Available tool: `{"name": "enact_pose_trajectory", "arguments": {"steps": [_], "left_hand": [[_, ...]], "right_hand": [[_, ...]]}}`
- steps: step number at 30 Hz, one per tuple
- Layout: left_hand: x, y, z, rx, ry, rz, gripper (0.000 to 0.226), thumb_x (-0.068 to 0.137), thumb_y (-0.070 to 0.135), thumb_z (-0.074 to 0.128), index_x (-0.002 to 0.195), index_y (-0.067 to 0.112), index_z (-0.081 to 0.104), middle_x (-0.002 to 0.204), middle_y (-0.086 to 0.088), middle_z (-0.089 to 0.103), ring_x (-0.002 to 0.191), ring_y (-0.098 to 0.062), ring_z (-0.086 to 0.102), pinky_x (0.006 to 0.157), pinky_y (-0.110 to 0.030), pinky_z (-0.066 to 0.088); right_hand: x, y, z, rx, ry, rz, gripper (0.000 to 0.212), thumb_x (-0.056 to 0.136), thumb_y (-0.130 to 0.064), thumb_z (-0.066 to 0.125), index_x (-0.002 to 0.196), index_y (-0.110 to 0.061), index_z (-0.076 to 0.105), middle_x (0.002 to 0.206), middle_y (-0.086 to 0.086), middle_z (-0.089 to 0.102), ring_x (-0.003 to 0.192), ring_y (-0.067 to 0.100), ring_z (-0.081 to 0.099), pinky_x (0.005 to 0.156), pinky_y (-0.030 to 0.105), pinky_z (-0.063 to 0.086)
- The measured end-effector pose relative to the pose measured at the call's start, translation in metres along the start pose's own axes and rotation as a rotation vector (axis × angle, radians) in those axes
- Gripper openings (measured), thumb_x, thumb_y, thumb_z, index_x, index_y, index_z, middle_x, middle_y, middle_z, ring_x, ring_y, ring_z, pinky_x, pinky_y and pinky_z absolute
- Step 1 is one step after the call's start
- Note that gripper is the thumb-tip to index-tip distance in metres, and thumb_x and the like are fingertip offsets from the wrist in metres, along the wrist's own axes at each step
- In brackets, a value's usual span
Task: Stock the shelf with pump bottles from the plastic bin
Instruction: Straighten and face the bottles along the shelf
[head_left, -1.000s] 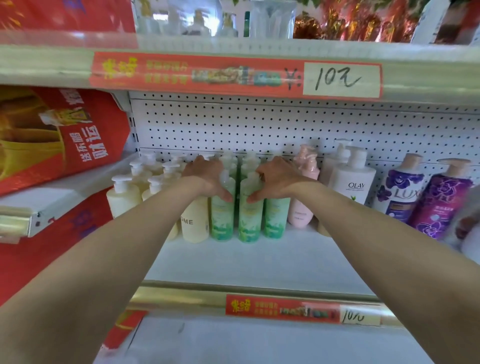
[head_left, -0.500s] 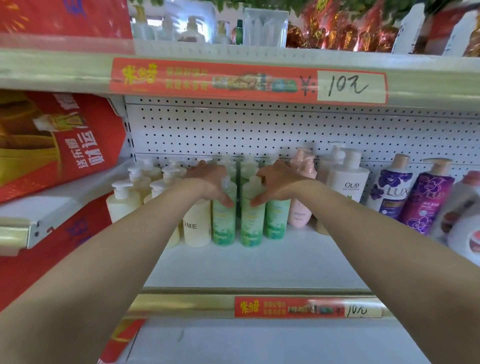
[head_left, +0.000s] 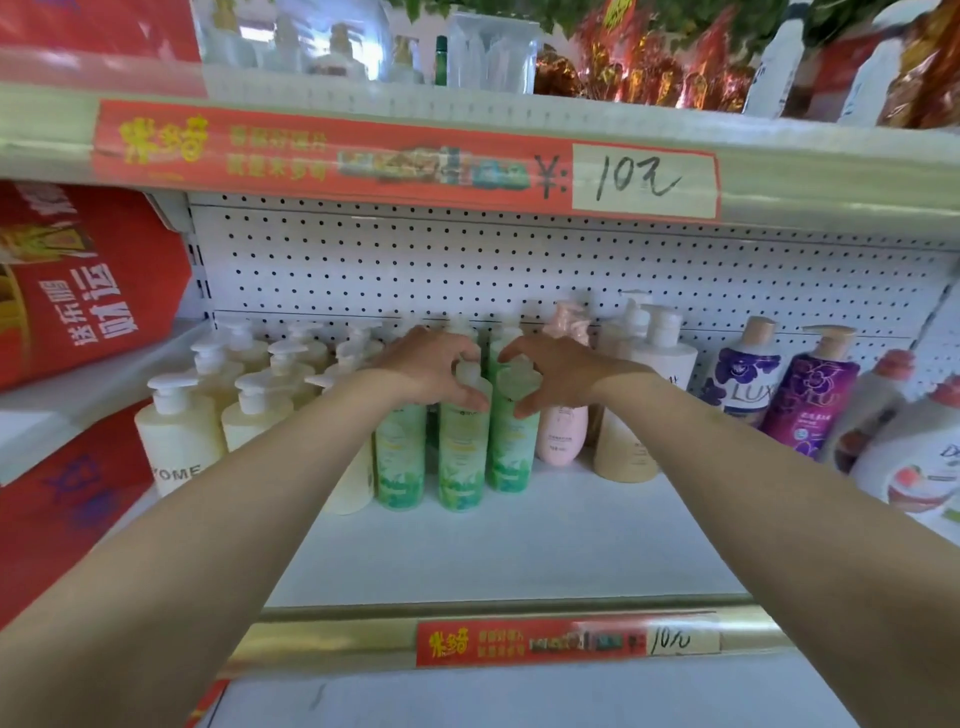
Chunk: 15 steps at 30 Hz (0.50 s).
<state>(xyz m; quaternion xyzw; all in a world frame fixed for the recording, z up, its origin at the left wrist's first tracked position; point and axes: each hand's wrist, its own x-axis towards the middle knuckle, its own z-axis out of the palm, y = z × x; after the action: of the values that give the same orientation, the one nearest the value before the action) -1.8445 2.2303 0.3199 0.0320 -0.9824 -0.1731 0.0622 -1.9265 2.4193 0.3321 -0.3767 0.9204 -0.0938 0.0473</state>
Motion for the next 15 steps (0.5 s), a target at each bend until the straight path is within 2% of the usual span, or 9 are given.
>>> {"name": "enact_pose_trajectory", "arguments": {"steps": [2, 4, 7, 12, 15], "left_hand": [[0.002, 0.003, -0.002, 0.066, -0.044, -0.009, 0.078, 0.062, 0.063, 0.081, 0.127, 0.03, 0.056, 0.125, 0.004, 0.058, 0.116, -0.02, 0.054, 0.099, -0.039, 0.047], [0.001, 0.005, -0.002, 0.121, -0.094, -0.032, 0.082, 0.059, 0.064, 0.082, 0.128, 0.032, 0.051, 0.119, 0.005, 0.054, 0.112, -0.021, 0.053, 0.095, -0.039, 0.049], [0.002, 0.003, 0.002, 0.143, -0.107, -0.05, 0.084, 0.055, 0.063, 0.084, 0.127, 0.037, 0.049, 0.12, 0.001, 0.055, 0.104, -0.023, 0.057, 0.09, -0.041, 0.052], [0.004, 0.004, 0.002, 0.149, -0.11, -0.042, 0.076, 0.06, 0.059, 0.084, 0.124, 0.035, 0.05, 0.119, 0.001, 0.056, 0.105, -0.023, 0.056, 0.09, -0.039, 0.051], [0.0, 0.004, -0.01, 0.021, -0.126, -0.032, 0.074, 0.069, 0.055, 0.081, 0.132, 0.031, 0.05, 0.122, 0.012, 0.052, 0.111, -0.012, 0.051, 0.089, -0.027, 0.044]], "right_hand": [[0.004, 0.004, 0.002, 0.005, 0.018, -0.033, 0.064, 0.078, -0.031, 0.083, 0.132, -0.026, 0.049, 0.121, 0.008, 0.056, 0.093, 0.02, 0.056, 0.068, 0.03, 0.046], [0.006, 0.008, 0.0, 0.028, 0.016, -0.05, 0.057, 0.075, -0.033, 0.085, 0.12, -0.029, 0.051, 0.108, 0.001, 0.057, 0.092, 0.02, 0.058, 0.067, 0.03, 0.048], [0.003, 0.009, -0.005, 0.022, -0.029, -0.077, 0.061, 0.074, -0.036, 0.086, 0.123, -0.031, 0.05, 0.097, -0.015, 0.049, 0.09, 0.012, 0.054, 0.064, 0.025, 0.045], [0.003, 0.008, -0.006, -0.027, -0.085, -0.09, 0.07, 0.076, -0.043, 0.082, 0.136, -0.026, 0.049, 0.118, -0.007, 0.052, 0.11, 0.016, 0.053, 0.081, 0.025, 0.046], [0.002, 0.009, -0.009, -0.037, -0.134, -0.096, 0.07, 0.077, -0.046, 0.081, 0.136, -0.024, 0.049, 0.122, -0.007, 0.054, 0.112, 0.016, 0.055, 0.088, 0.028, 0.049]]}}
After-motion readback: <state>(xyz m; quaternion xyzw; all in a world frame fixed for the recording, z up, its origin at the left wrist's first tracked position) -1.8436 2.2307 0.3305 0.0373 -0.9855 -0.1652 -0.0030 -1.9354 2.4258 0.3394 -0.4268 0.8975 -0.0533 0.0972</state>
